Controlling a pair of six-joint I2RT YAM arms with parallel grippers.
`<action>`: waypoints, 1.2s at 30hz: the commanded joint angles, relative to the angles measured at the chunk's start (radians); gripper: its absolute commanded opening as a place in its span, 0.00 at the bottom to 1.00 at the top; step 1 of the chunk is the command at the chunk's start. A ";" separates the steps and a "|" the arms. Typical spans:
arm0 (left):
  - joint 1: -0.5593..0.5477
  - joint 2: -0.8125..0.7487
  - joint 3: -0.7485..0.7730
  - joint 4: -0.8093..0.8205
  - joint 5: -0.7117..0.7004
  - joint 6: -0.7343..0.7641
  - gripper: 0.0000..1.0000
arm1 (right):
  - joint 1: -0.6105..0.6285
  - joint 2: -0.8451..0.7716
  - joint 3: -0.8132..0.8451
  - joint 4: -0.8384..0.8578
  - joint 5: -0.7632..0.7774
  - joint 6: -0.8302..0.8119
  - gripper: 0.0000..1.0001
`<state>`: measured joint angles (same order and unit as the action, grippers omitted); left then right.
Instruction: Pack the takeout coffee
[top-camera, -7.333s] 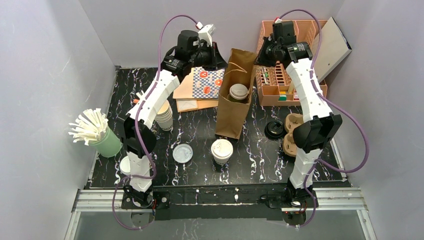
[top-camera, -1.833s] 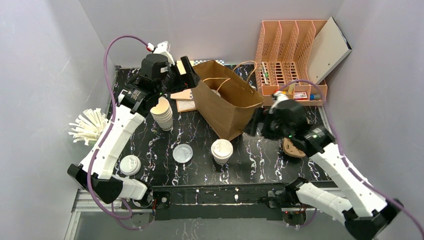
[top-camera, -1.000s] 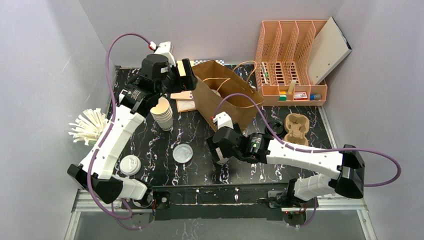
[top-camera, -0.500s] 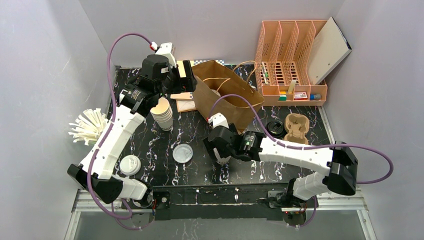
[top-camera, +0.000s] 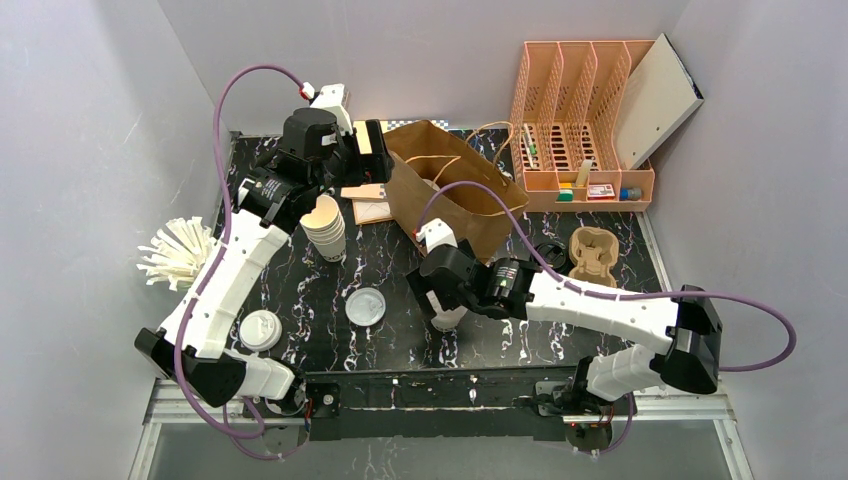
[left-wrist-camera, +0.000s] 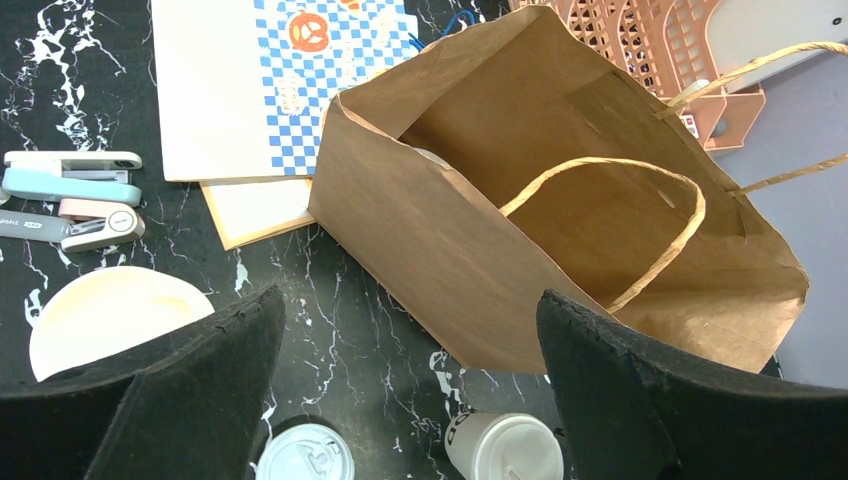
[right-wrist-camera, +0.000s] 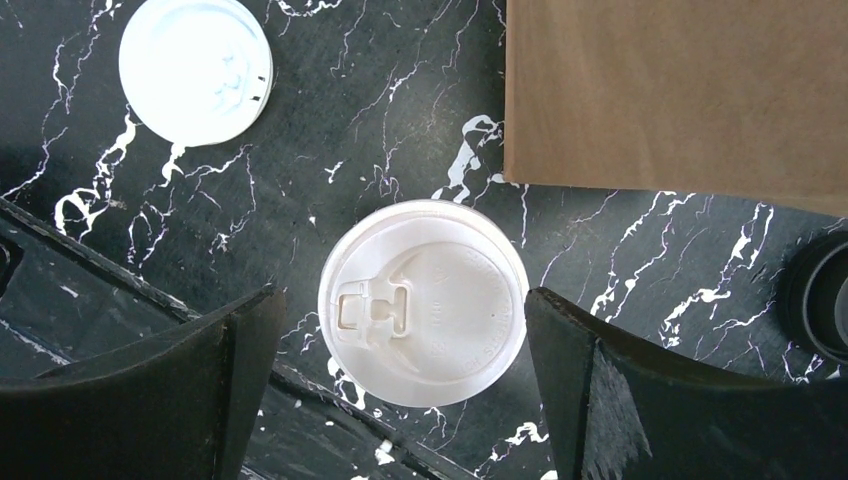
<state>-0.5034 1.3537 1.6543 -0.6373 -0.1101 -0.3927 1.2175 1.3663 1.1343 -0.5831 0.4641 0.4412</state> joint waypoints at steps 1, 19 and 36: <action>0.002 -0.002 0.034 -0.008 -0.016 0.011 0.95 | -0.005 0.007 0.034 -0.037 -0.010 0.000 0.98; 0.002 -0.001 0.030 -0.007 -0.012 0.008 0.95 | -0.074 0.001 -0.013 -0.027 -0.148 0.025 0.98; 0.002 0.007 0.028 0.003 -0.010 0.003 0.95 | -0.075 0.016 -0.008 -0.075 -0.162 0.014 0.98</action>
<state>-0.5034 1.3544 1.6543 -0.6365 -0.1127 -0.3931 1.1454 1.3960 1.1217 -0.6495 0.3099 0.4664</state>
